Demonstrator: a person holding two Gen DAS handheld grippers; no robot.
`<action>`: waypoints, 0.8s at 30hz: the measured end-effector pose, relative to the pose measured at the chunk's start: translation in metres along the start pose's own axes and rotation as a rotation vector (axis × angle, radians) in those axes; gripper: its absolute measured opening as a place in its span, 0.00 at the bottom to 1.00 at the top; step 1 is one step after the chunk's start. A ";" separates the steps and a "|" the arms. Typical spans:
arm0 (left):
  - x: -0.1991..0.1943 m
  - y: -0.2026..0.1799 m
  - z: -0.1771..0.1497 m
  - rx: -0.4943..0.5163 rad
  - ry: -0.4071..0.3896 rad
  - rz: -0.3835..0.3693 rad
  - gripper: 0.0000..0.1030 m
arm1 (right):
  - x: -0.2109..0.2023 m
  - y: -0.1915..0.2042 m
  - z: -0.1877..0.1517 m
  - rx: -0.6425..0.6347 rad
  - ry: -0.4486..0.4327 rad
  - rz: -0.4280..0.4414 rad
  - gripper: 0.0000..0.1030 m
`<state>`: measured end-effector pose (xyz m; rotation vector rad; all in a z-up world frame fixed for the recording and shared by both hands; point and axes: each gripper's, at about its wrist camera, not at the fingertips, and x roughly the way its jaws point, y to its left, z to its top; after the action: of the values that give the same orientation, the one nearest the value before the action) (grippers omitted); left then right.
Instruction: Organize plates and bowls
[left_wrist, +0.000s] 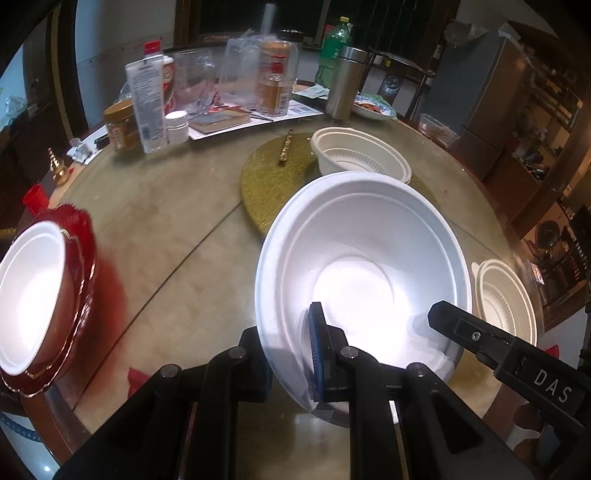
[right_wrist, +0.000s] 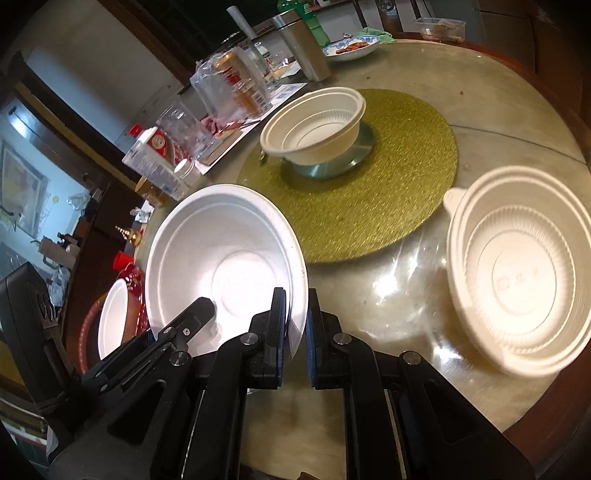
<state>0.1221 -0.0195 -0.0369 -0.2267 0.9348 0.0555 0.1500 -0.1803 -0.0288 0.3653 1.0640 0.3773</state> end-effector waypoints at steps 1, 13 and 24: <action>-0.002 0.004 -0.003 -0.001 -0.002 0.000 0.15 | 0.000 0.002 -0.004 -0.003 0.000 -0.002 0.09; -0.020 0.040 -0.024 -0.019 -0.008 -0.043 0.15 | 0.000 0.032 -0.034 -0.027 -0.007 -0.011 0.09; -0.031 0.070 -0.037 -0.053 -0.017 -0.068 0.15 | 0.008 0.061 -0.049 -0.074 0.008 -0.021 0.09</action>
<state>0.0642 0.0427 -0.0448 -0.3065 0.9082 0.0190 0.1023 -0.1174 -0.0285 0.2864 1.0580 0.3989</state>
